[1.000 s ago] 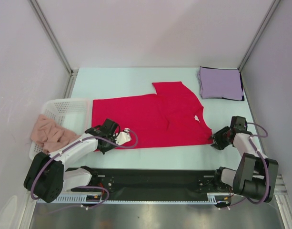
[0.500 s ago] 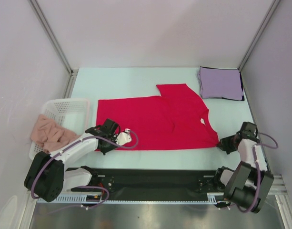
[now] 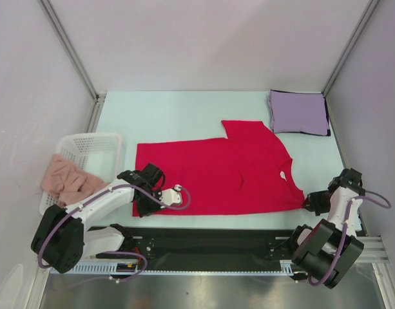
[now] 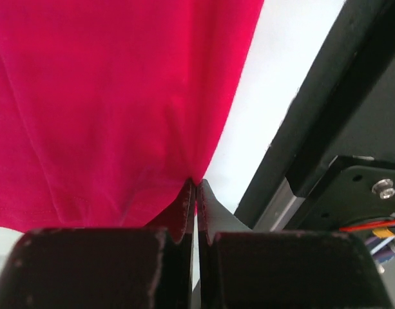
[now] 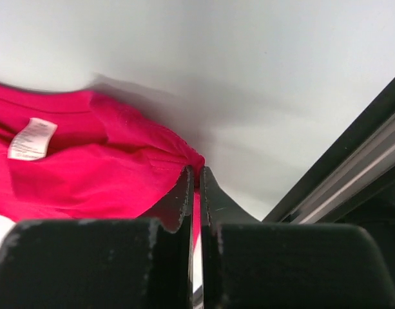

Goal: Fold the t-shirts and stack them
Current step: Fold the tshirt

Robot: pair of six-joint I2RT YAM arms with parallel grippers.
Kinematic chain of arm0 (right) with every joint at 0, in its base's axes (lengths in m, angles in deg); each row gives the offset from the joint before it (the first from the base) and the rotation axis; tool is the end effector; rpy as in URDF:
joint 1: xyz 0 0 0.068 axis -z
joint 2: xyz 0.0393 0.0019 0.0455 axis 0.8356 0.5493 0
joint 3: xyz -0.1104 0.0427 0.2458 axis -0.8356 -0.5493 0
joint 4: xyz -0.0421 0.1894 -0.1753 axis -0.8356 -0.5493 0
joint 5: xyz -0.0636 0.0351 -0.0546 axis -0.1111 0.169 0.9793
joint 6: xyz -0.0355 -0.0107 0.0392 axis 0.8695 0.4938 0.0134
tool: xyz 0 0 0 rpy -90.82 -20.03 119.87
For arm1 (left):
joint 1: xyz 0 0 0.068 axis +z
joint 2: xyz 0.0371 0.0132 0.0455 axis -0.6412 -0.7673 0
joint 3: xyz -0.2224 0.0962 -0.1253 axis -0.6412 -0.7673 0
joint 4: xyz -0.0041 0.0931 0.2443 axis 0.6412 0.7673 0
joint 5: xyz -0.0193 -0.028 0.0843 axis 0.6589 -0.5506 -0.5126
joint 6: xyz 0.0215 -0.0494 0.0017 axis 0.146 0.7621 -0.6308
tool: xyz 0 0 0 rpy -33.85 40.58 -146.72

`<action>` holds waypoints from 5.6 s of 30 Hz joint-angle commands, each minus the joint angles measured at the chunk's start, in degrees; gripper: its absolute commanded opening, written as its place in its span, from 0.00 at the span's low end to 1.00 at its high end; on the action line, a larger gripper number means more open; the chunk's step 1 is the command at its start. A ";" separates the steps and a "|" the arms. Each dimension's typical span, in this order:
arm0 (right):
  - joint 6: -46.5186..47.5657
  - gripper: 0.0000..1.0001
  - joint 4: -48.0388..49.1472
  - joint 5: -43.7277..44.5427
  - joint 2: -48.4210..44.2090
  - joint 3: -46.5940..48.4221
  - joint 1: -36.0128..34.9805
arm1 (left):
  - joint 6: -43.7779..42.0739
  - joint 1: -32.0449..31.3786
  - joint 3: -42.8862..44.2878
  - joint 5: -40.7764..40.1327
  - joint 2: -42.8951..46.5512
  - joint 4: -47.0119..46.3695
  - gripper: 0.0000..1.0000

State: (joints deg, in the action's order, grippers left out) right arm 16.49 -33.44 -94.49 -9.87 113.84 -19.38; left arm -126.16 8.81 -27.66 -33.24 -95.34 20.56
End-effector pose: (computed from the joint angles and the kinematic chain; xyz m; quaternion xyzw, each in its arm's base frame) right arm 0.1241 -0.0879 0.1787 0.6261 0.7695 0.0760 0.1008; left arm 0.1398 -0.0910 0.1676 0.6129 0.7843 -0.0763 0.0580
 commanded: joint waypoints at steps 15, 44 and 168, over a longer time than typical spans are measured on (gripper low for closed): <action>6.41 0.99 15.65 -3.73 0.26 17.40 -13.08 | -1.69 14.09 38.42 5.19 -13.05 9.50 0.70; 36.31 0.62 7.56 4.69 82.52 97.57 -41.69 | 18.28 27.82 70.72 -12.55 -59.98 -2.57 0.59; 10.82 0.58 19.33 2.67 15.45 8.36 -32.64 | 6.50 23.69 18.96 -6.14 -24.14 -11.62 0.53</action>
State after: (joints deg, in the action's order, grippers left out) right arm 29.45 -19.17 -87.96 4.23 122.45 -52.54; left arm -121.00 32.86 -6.85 -39.58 -120.39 10.73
